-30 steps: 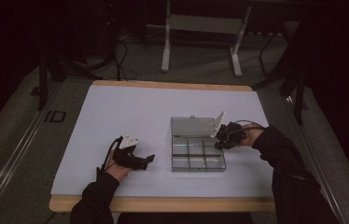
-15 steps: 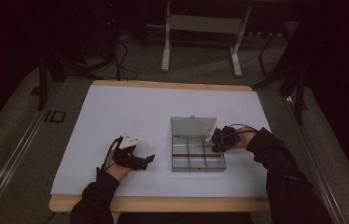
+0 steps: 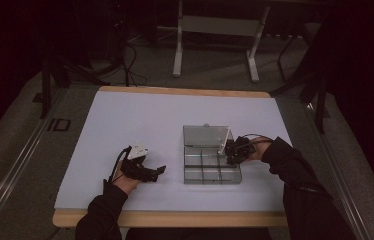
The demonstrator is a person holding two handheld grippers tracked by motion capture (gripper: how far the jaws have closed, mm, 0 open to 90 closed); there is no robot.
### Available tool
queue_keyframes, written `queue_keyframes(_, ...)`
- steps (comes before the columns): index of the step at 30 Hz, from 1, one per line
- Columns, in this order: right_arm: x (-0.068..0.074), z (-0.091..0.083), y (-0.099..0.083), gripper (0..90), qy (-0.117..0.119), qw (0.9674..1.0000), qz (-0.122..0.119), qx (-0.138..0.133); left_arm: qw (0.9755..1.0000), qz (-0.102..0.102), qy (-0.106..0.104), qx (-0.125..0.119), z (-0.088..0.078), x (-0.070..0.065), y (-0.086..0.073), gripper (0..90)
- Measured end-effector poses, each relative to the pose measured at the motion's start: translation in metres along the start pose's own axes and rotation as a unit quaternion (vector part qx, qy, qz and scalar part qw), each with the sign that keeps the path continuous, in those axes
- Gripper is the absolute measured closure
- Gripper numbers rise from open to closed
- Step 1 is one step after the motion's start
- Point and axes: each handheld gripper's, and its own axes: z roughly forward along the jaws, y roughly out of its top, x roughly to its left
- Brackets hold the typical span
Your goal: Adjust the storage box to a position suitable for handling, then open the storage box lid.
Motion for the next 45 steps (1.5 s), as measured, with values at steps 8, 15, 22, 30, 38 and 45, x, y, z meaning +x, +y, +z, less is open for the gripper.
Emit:
queue_keyframes(8, -0.001, -0.001, 0.001, 84.3, 0.000, 1.0000, 0.000, 0.002, 1.0000, 0.000, 0.000, 0.000, 0.000, 0.000, 0.000, 3.2)
queue_keyframes(15, 0.000, -0.011, 0.002, 84.4, -0.005, 0.9999, -0.002, -0.011, 1.0000, 0.001, 0.000, 0.000, 0.000, 0.000, 0.000, 3.2)
queue_keyframes(22, 0.003, -0.022, 0.000, 83.9, -0.010, 0.9998, 0.006, -0.012, 1.0000, 0.000, 0.001, -0.001, 0.000, 0.000, 0.000, 3.2)
queue_keyframes(30, 0.008, -0.037, -0.003, 81.9, -0.018, 0.9992, 0.018, -0.030, 1.0000, 0.003, 0.002, 0.001, 0.000, -0.001, 0.000, 3.2)
queue_keyframes(38, 0.016, -0.051, -0.009, 73.4, -0.027, 0.9976, 0.046, -0.044, 1.0000, 0.005, 0.003, 0.000, 0.000, -0.001, 0.000, 3.2)
queue_keyframes(45, 0.016, -0.056, -0.019, 68.7, -0.031, 0.9949, 0.080, -0.053, 1.0000, 0.006, 0.003, -0.001, 0.000, -0.001, 0.000, 3.2)
